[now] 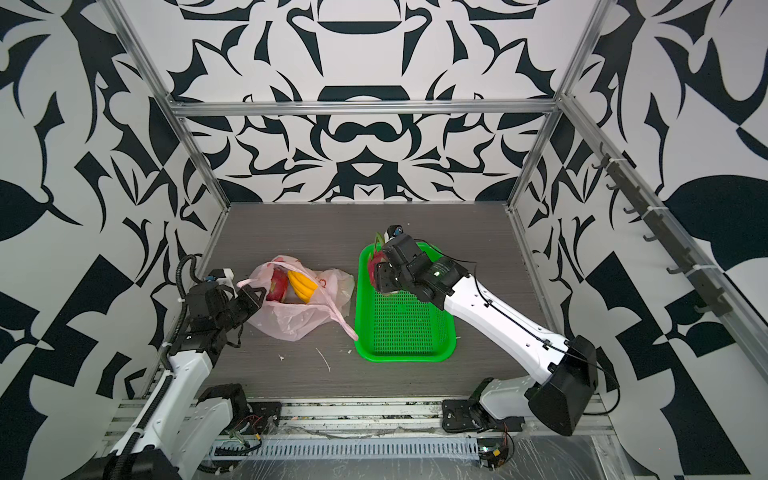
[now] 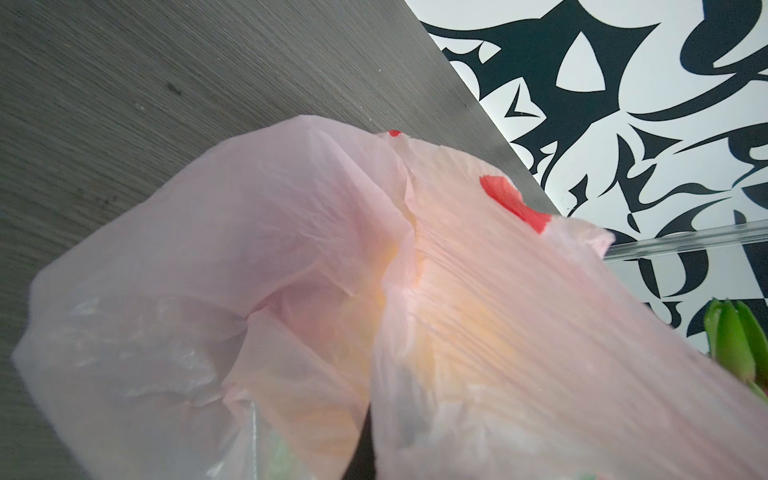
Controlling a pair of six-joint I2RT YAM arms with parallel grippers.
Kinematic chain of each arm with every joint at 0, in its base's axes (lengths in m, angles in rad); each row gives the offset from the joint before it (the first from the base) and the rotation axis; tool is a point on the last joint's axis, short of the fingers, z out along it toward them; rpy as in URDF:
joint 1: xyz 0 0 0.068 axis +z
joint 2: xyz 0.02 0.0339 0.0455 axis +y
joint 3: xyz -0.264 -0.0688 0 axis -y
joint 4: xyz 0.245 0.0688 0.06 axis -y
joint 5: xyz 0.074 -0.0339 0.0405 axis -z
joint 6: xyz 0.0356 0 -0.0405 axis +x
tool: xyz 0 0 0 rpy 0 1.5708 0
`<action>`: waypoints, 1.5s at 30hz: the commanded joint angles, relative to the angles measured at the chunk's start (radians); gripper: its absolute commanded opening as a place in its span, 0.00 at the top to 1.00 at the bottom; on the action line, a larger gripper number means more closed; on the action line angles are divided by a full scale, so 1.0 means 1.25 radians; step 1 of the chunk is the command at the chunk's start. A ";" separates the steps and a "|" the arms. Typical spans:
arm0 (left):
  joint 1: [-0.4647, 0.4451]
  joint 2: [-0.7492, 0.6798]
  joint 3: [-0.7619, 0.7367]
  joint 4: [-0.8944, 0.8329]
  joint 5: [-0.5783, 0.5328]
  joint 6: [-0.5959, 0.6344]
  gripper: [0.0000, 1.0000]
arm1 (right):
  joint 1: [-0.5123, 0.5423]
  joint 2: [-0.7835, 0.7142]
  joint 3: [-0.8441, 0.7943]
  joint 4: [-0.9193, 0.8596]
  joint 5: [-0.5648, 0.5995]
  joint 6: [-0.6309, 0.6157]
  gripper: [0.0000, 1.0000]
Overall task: Untie the knot of the plastic bag and take out the fruit
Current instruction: 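Lower the dragon fruit into the green basket and open the right gripper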
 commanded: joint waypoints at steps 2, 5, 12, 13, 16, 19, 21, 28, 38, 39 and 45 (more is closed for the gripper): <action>0.002 0.000 0.003 0.013 0.009 0.018 1.00 | -0.015 0.010 -0.015 0.077 -0.006 0.028 0.79; 0.002 -0.003 -0.006 0.020 0.009 0.020 1.00 | -0.028 0.028 -0.028 0.095 -0.011 0.046 0.79; 0.002 -0.011 -0.016 0.020 0.013 0.017 1.00 | -0.040 0.061 -0.066 0.152 -0.005 0.091 0.79; 0.002 -0.014 -0.019 0.019 0.013 0.017 1.00 | -0.040 0.067 -0.070 0.158 -0.003 0.095 0.79; 0.002 -0.024 -0.018 0.011 0.010 0.017 1.00 | -0.043 0.084 -0.076 0.171 0.001 0.106 0.79; 0.003 -0.034 -0.021 0.003 0.010 0.017 1.00 | -0.044 0.101 -0.086 0.186 0.001 0.117 0.79; 0.002 -0.042 -0.021 -0.004 0.009 0.017 1.00 | -0.044 0.111 -0.095 0.200 0.002 0.123 0.79; 0.002 -0.065 -0.024 -0.022 0.007 0.015 1.00 | -0.051 0.145 -0.106 0.230 0.007 0.127 0.79; 0.002 -0.073 -0.023 -0.035 0.005 0.015 1.00 | -0.071 0.198 -0.106 0.264 -0.015 0.126 0.78; 0.002 -0.075 -0.022 -0.037 0.004 0.015 1.00 | -0.071 0.204 -0.103 0.265 -0.019 0.125 0.78; 0.002 -0.083 -0.022 -0.045 0.004 0.017 1.00 | -0.072 0.241 -0.085 0.267 -0.034 0.118 0.76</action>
